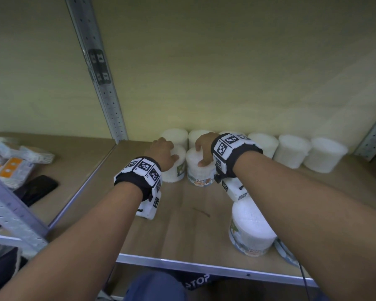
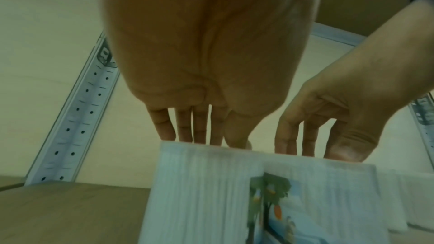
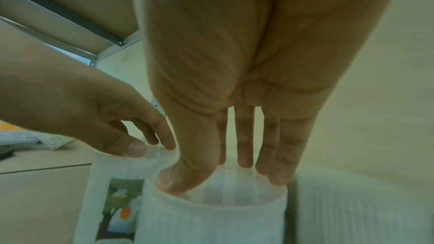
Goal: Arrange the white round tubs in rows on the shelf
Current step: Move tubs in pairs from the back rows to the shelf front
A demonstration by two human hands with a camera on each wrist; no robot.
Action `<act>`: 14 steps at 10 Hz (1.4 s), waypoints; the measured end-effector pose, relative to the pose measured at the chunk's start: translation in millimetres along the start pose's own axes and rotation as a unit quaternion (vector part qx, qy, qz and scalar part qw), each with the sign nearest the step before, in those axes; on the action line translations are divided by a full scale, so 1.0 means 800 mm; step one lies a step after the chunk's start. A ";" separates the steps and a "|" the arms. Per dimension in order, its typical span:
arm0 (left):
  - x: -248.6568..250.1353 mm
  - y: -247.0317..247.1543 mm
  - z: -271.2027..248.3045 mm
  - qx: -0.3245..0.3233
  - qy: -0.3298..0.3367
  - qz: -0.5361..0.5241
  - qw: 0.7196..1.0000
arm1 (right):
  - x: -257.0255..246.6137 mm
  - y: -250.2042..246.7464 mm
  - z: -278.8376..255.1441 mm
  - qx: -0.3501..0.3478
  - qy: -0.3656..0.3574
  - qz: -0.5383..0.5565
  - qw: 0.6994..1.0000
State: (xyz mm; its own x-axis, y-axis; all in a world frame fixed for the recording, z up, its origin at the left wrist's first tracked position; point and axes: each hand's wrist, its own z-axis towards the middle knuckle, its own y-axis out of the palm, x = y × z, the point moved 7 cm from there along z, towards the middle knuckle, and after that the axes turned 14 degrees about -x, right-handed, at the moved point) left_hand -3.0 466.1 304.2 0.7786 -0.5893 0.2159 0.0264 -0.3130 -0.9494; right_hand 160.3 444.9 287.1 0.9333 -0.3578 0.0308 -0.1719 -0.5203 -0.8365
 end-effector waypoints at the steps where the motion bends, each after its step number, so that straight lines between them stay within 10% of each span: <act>1: 0.000 0.001 0.002 -0.041 0.021 -0.007 0.999 | 0.033 0.019 0.168 -0.010 -0.075 -0.003 0.997; 3: 0.006 -0.016 -0.006 0.007 0.030 -0.043 0.999 | -0.009 0.001 -0.032 0.026 -0.003 0.010 1.000; 4: 0.005 -0.021 -0.011 0.048 -0.007 -0.031 0.998 | 0.031 0.013 0.115 0.026 0.000 0.017 1.000; 9: 0.004 -0.006 -0.011 -0.052 0.012 -0.027 0.998 | -0.006 0.006 -0.015 -0.027 0.010 -0.025 0.999; 12: -0.001 -0.009 -0.013 0.037 -0.043 -0.016 0.998 | 0.030 0.021 0.169 -0.026 0.009 -0.026 0.999; 14: 0.001 -0.005 -0.006 0.014 -0.034 0.018 0.999 | -0.006 0.008 0.019 0.009 -0.035 -0.077 0.996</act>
State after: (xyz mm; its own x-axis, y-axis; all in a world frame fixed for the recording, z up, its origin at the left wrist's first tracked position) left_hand -5.5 463.4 309.2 0.8204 -0.5470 0.1663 0.0144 -0.2710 -0.9625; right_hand 159.3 455.2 273.0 0.9679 -0.2194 0.1223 -0.0193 -0.5504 -0.8347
